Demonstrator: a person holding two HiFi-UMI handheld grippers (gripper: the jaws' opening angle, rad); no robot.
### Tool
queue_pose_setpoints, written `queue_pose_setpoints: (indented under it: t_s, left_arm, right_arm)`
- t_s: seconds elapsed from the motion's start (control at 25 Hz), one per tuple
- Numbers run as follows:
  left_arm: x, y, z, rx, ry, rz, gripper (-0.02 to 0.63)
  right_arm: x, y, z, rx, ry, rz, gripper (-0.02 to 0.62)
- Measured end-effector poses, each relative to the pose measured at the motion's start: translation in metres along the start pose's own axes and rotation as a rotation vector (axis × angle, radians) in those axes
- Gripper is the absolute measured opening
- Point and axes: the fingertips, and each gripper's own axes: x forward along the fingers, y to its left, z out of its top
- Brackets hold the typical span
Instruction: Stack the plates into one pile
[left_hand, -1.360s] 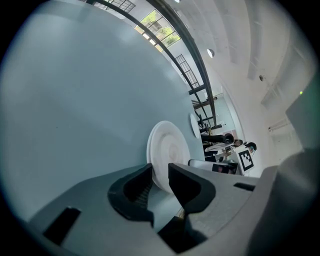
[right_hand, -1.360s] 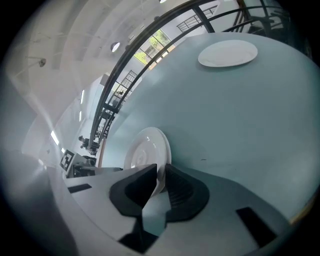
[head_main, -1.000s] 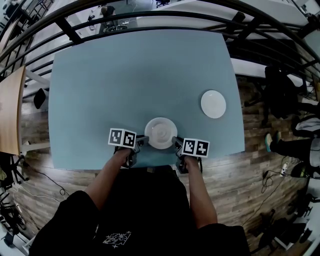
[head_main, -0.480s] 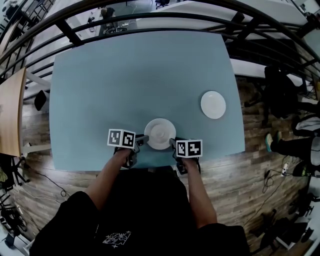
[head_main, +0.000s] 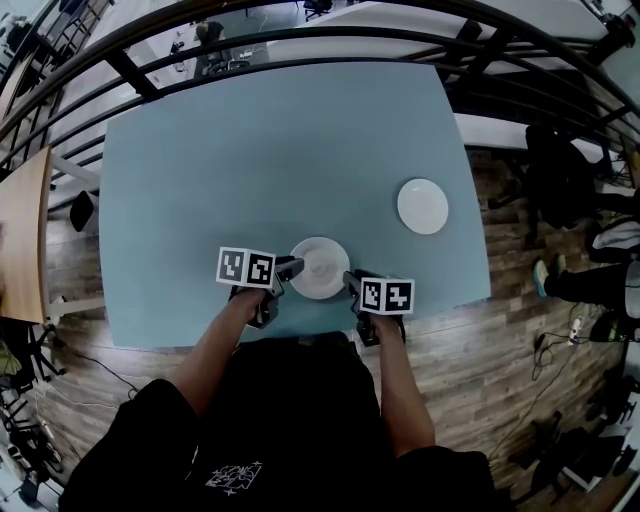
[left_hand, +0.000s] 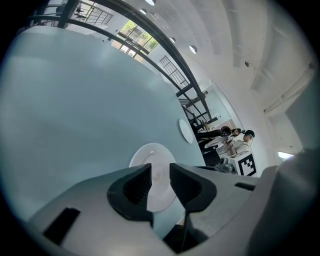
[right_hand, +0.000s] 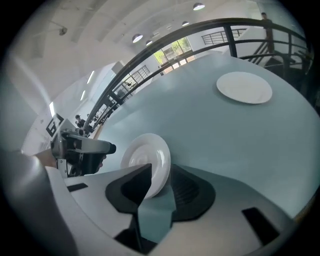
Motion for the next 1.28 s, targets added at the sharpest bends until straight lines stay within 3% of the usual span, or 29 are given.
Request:
queue_pose_setpoints:
  t_s: [0.24,0.64,0.88,1.28]
  left_arm:
    - [0.017,-0.026,0.024,0.043,-0.007,-0.022,0.101]
    - [0.062,-0.079,0.065,0.091,0.003,-0.094,0.098]
    - [0.103,-0.101,0.082,0.068,0.026,-0.131,0.083]
    - [0.184,-0.125,0.089,0.004,0.055,-0.171,0.078]
  right_arm:
    - [-0.022,-0.022,0.023,0.113,-0.117,0.041,0.114]
    - [-0.066,-0.088,0.058,0.264,-0.295,0.035,0.107]
    - [-0.087,-0.133,0.074,0.374,-0.384,0.04,0.104]
    - [-0.086,-0.197,0.081,0.692,-0.519,0.119,0.103]
